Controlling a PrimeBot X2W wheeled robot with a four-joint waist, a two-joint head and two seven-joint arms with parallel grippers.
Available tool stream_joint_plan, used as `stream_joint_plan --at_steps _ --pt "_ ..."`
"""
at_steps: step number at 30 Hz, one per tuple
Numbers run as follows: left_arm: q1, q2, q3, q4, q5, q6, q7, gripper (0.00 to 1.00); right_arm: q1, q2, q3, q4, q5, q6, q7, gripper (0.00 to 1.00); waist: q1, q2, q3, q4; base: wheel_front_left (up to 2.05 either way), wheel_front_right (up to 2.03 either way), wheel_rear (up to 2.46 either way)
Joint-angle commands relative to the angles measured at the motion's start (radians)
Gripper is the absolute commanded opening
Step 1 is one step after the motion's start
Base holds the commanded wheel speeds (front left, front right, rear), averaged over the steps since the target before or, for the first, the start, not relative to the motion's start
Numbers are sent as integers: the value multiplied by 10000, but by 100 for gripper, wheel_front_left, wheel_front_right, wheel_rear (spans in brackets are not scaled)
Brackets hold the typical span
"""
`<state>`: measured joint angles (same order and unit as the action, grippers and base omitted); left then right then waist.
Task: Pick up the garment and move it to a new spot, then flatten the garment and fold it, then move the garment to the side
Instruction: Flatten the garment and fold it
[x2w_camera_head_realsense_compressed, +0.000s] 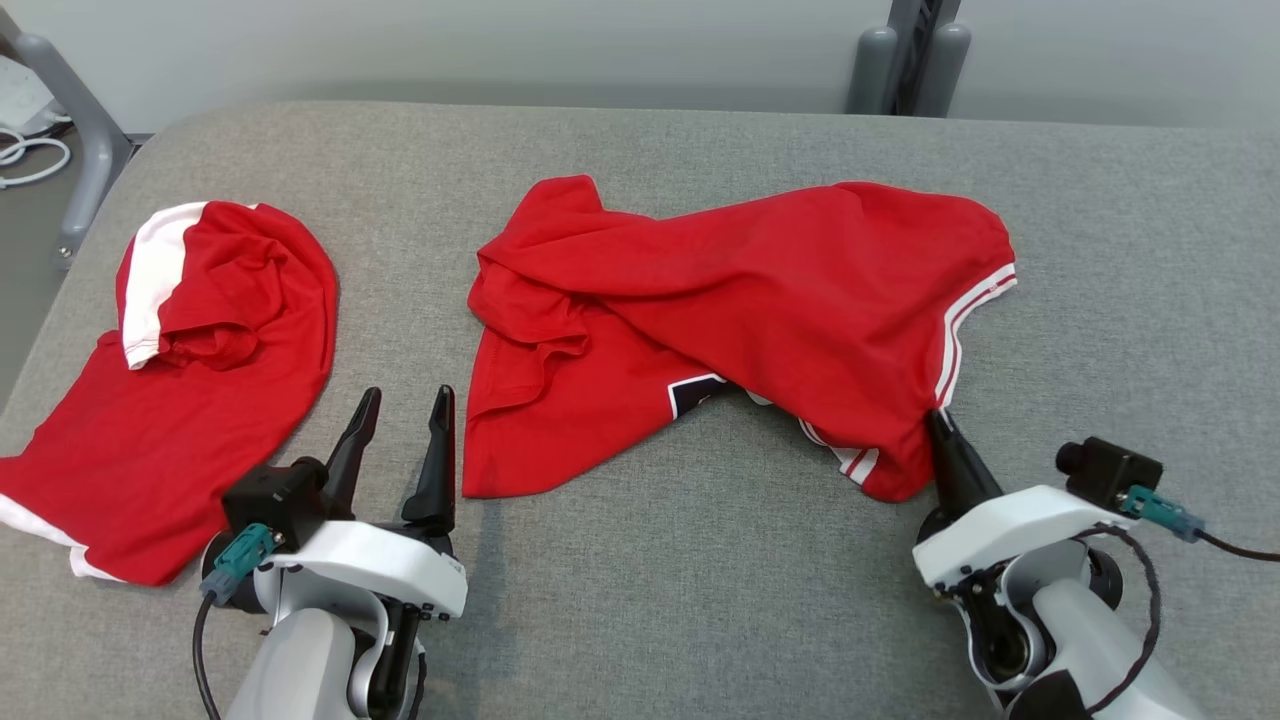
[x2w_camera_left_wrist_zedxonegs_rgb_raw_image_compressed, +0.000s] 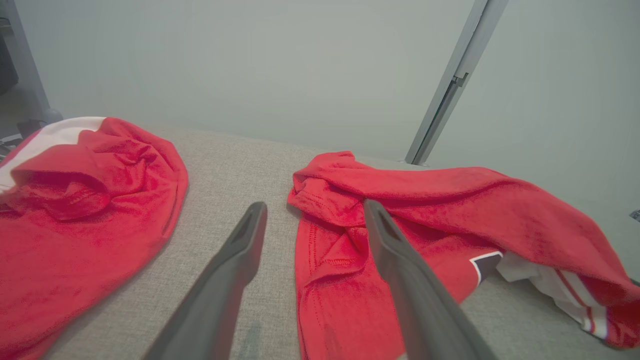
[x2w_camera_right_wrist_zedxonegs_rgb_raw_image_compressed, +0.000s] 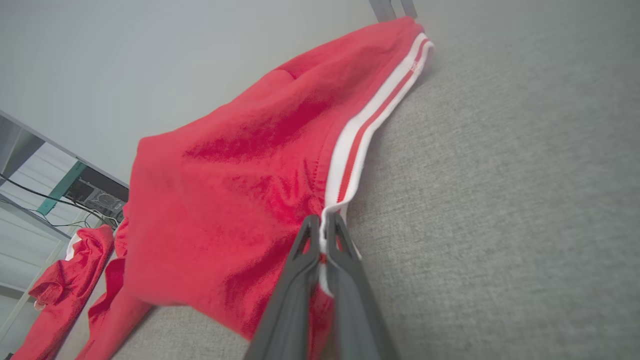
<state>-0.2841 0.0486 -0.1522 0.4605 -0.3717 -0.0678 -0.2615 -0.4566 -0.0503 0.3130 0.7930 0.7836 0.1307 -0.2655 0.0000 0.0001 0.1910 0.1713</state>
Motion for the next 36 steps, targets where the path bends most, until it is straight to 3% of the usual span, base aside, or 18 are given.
stream_joint_plan --at_steps 1,10,13,16,20,22,25,30,36 --pt "86 36 34 -52 -27 62 -38 100 3 -11 -123 -88 97 0 5 0 0 -1 -11 -23 0 0 0" --pt "283 36 93 -108 -11 77 -36 100 -323 -259 -2403 -1384 1032 0 -4 0 0 -1 -301 -358 0 0 0" --pt "319 39 14 -107 -83 93 -38 100 -700 -733 -3076 -1620 1430 0 33 0 0 -1 -431 -439 0 0 0" --pt "394 39 -117 -82 -136 115 -38 100 -1597 -1706 -3909 -1772 1516 0 228 0 0 -1 -572 -461 0 0 0" --pt "438 39 -255 -90 -245 131 -38 100 -2855 -2695 -4484 -1753 904 0 437 0 0 -1 -666 -358 0 0 0" --pt "488 36 -312 -100 -299 135 -38 100 -3570 -2887 -4461 -1903 492 2 652 0 0 -1 -698 -292 0 0 0" --pt "544 40 -373 -115 -391 159 -38 100 -4532 -2832 -3991 -2322 -192 2 1164 0 0 -1 -730 -192 0 0 0" --pt "572 39 -551 -143 -520 187 -38 100 -5168 -2123 -2495 -3026 -771 2 2230 0 0 -1 -703 -13 0 0 0" --pt "409 23 -752 -177 -803 253 -38 100 -4353 -1312 1168 -3435 -662 -3 4166 0 0 -1 -522 437 0 0 0"
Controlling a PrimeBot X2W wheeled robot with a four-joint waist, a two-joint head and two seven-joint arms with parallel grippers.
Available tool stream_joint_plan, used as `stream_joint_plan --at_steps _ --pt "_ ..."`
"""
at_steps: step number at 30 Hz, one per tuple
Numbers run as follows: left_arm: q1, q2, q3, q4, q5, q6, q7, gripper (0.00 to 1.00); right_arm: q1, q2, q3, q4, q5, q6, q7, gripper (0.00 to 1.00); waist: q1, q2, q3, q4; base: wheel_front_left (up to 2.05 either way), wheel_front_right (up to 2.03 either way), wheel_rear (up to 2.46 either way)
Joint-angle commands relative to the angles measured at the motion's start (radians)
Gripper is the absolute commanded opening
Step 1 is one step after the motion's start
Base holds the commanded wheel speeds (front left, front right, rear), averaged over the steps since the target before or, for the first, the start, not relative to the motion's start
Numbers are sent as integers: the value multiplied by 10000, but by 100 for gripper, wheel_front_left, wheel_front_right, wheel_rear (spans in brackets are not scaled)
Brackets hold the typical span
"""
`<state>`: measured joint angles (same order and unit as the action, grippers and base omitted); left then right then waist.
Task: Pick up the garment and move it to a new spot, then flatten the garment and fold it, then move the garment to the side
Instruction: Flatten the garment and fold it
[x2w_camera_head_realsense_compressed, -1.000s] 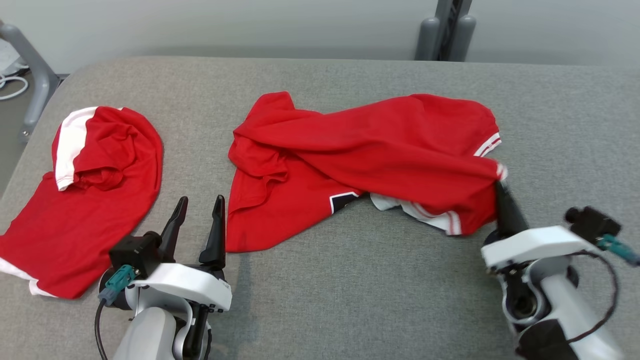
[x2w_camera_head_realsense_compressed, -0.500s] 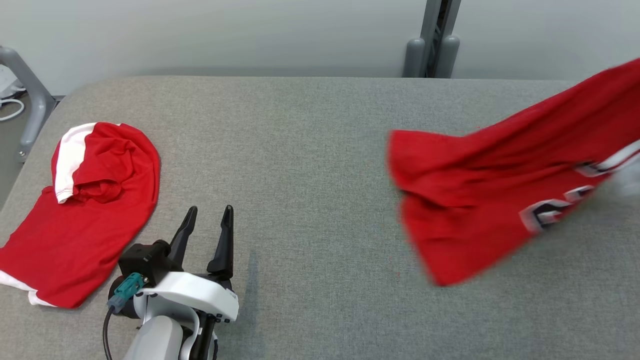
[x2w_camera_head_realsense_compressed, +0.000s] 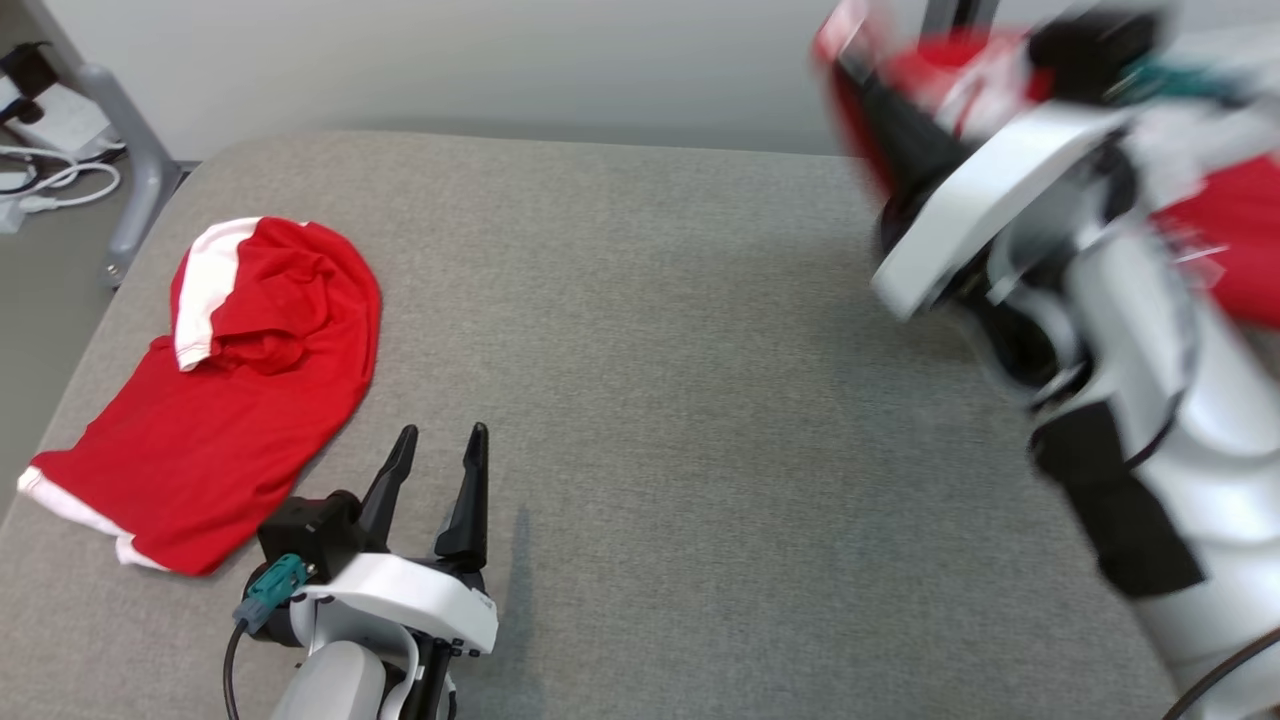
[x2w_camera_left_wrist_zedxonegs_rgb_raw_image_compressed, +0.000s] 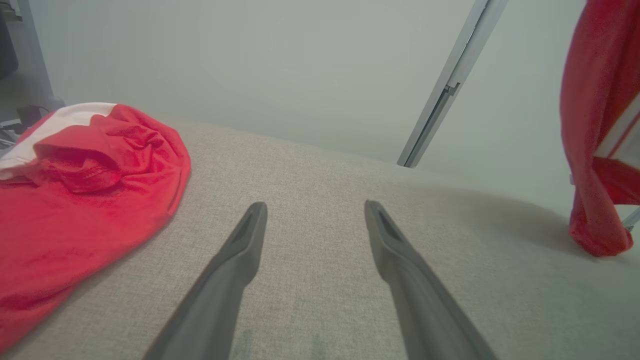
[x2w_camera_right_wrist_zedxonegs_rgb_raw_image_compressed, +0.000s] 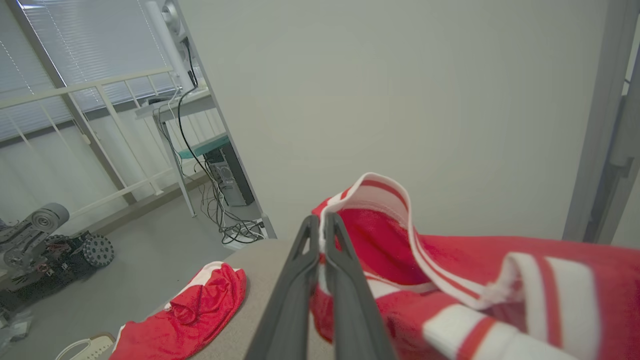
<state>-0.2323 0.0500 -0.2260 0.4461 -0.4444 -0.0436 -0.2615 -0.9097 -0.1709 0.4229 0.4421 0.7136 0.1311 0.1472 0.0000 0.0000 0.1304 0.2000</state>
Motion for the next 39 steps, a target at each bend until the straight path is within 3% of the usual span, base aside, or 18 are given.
stream_joint_plan --at_steps 1,7,13,14,15,23,28,39 --pt "-151 21 -54 -25 -101 13 -38 100 335 -6 575 191 66 -7 149 0 0 0 122 263 0 0 0" --pt "-383 20 -348 17 -306 40 -38 100 936 612 2784 1434 325 -5 -76 0 0 0 414 1024 0 0 0" --pt "-317 24 -682 84 -559 124 -38 100 691 1022 4171 2753 633 -5 -755 0 0 0 454 1599 0 0 0" --pt "-285 25 -713 99 -584 136 -38 100 591 1059 4259 3002 662 -5 -938 60 0 0 438 1656 0 0 0" --pt "-257 22 -737 105 -593 169 -38 100 543 1093 4329 3275 768 -5 -1005 100 0 0 415 1699 0 0 0" --pt "-69 20 -632 17 -573 220 -38 100 135 1170 5273 4299 1201 -5 -1034 100 0 0 92 1479 0 0 0" --pt "49 19 -389 -305 -434 169 -38 100 47 1156 5651 4077 1565 -5 -1302 100 0 0 -157 924 0 0 0" --pt "104 25 75 -995 1 17 -37 100 492 154 5092 3721 1603 -5 -3353 100 0 0 -391 -503 0 0 0"
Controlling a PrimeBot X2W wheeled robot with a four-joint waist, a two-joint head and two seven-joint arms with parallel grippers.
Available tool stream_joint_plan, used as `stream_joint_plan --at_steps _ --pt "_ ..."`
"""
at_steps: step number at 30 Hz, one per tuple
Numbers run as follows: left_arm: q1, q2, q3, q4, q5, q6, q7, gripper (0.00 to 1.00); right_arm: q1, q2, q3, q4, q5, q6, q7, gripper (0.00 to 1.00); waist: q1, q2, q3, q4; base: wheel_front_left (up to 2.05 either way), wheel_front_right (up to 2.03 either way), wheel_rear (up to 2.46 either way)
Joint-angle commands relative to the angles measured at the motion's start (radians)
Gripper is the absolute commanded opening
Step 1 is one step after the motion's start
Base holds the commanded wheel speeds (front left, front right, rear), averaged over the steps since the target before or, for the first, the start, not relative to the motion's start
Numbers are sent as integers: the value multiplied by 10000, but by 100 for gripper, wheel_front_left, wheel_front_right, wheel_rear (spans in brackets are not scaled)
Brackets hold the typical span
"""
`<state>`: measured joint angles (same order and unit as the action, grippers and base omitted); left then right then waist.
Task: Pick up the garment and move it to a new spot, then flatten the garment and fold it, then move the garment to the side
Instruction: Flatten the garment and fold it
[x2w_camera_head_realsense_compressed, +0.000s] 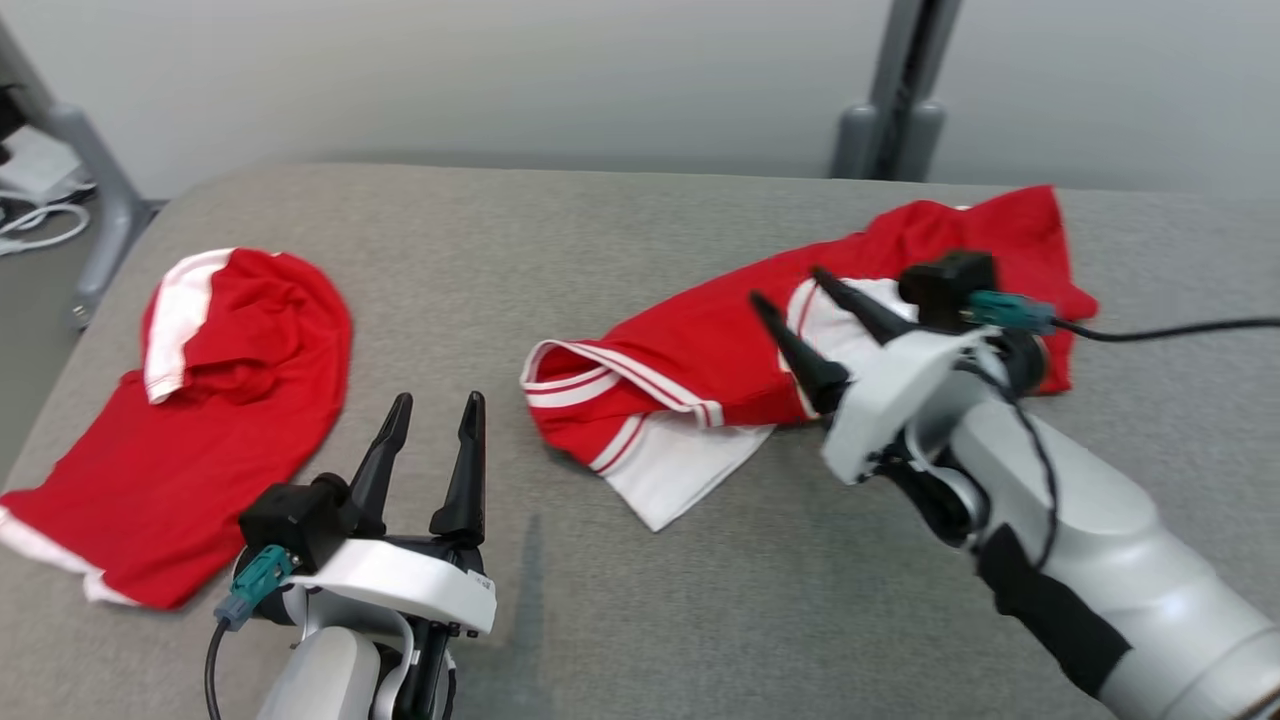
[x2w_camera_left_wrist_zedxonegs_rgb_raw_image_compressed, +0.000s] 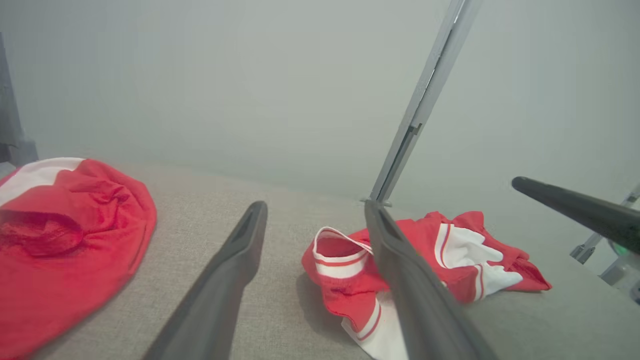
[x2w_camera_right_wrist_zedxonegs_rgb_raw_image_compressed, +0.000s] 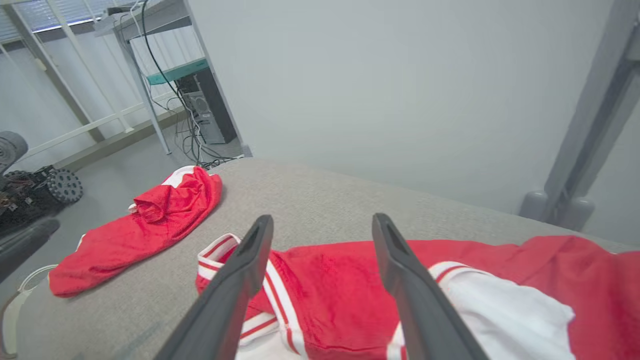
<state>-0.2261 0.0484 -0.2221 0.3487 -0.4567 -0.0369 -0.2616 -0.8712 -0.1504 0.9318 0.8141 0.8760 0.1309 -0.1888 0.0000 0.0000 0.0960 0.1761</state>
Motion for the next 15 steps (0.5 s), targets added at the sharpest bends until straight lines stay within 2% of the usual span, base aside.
stream_joint_plan --at_steps 1,6,10,13,15 --pt "30 39 42 -73 151 -64 -35 100 232 -168 -156 -64 -22 -3 -212 100 0 0 -53 -394 0 0 0" --pt "-52 37 87 -266 135 -107 -37 100 1221 -672 -1760 -652 291 -3 -757 100 0 0 -13 -1018 0 0 0" --pt "-155 40 54 -420 207 -128 -35 100 2274 -897 -3599 -1667 -560 -3 -779 100 0 0 40 -1482 0 0 0" --pt "-177 37 -11 -448 388 -127 -35 100 3461 -621 -5144 -2597 -1295 -3 -764 100 0 0 79 -1748 0 0 0" --pt "-200 45 4 -458 452 -123 -35 100 4128 -503 -5771 -3161 -1853 -3 -767 100 0 0 132 -1925 0 0 0"
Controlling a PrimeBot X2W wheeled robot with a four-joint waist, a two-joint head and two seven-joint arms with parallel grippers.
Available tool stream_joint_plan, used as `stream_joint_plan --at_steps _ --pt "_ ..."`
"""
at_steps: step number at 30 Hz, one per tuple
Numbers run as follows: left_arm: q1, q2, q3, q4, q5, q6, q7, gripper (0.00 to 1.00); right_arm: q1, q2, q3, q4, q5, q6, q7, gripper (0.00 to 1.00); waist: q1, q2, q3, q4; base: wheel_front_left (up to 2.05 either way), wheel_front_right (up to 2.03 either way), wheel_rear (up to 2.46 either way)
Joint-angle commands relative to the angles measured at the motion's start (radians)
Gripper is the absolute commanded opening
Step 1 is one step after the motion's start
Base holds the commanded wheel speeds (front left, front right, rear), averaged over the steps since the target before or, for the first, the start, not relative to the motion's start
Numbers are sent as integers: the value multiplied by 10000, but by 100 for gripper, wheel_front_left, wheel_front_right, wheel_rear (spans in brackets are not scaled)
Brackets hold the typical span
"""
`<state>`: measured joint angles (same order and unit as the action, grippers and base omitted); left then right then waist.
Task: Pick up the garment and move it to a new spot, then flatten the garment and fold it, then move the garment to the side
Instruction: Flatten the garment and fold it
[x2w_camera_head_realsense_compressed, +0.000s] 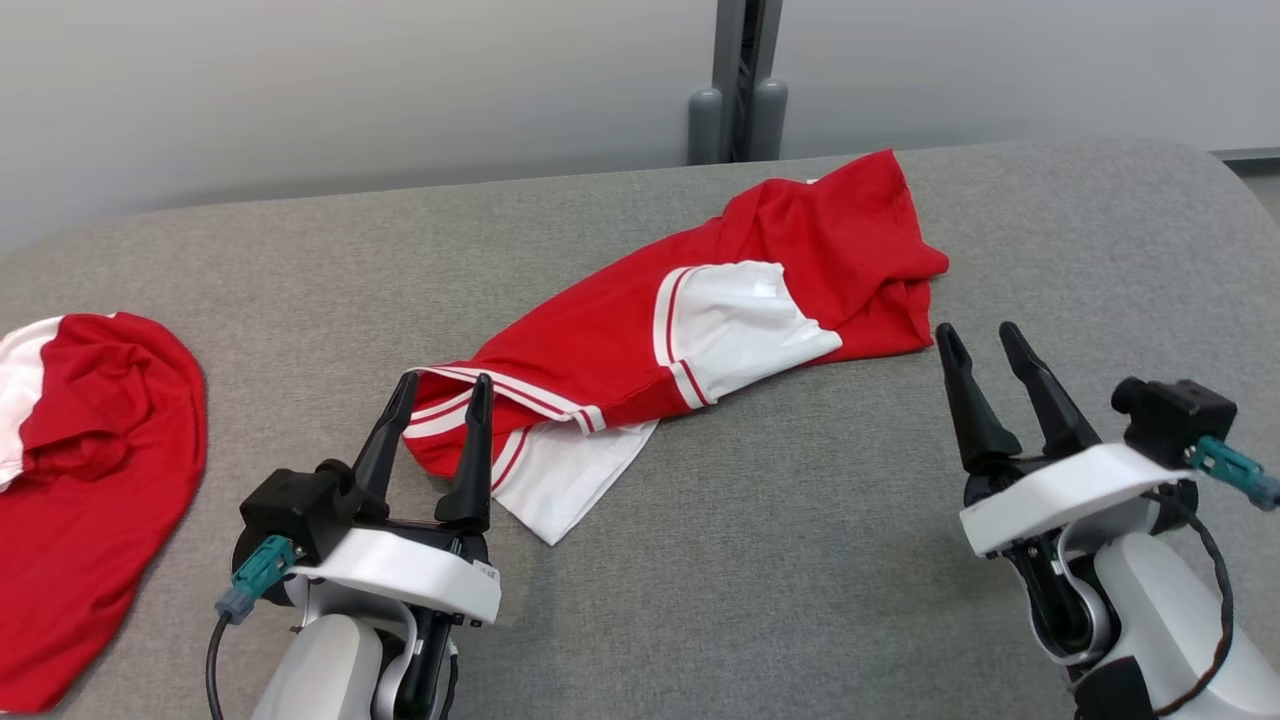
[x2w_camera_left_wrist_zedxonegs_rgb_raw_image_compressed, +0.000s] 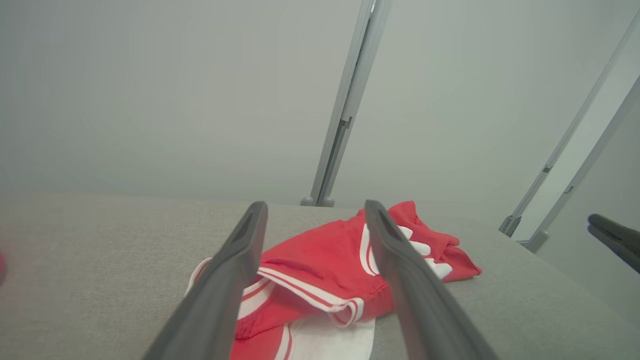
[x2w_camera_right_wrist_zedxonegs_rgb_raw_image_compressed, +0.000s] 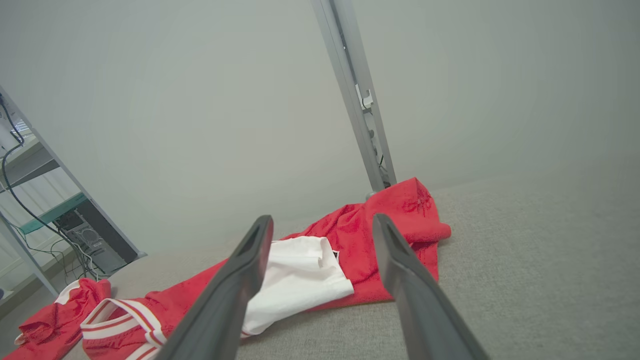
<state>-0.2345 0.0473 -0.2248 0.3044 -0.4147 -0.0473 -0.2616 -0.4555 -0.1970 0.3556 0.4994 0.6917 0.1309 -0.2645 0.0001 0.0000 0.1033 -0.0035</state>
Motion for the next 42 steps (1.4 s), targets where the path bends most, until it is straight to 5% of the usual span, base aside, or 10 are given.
stream_joint_plan --at_steps 1,10,21,36,37,38,42 --pt "-117 53 52 -22 44 -19 -35 100 263 34 -273 -237 -257 -3 -8 100 -1 0 99 -231 0 0 0" --pt "-381 47 -46 -14 155 -123 -35 100 1660 946 -1975 -1846 -1406 -3 -11 100 -1 0 489 -872 0 0 0" --pt "-1959 430 -1724 2247 1976 -604 224 100 1901 1352 -2224 -2252 -1666 -3 -12 100 -1 0 1167 -1877 0 0 0" --pt "-3592 751 -2333 4470 2753 -471 329 100 1762 1448 -2229 -2268 -1526 -3 -12 100 -1 0 1746 -2605 0 0 0" --pt "-3649 743 -2377 4595 2691 -526 374 89 1756 1449 -2201 -2272 -1505 -3 -12 100 -1 0 1774 -2632 0 0 0" --pt "-3772 711 -2346 4577 2520 -586 306 0 1744 1447 -2185 -2278 -1460 -3 -12 100 -1 0 1805 -2653 0 0 0" --pt "-4363 1072 -2003 4436 2121 -691 176 0 1715 1447 -2212 -2361 -1405 -3 -12 100 -1 0 1935 -2626 0 0 0"
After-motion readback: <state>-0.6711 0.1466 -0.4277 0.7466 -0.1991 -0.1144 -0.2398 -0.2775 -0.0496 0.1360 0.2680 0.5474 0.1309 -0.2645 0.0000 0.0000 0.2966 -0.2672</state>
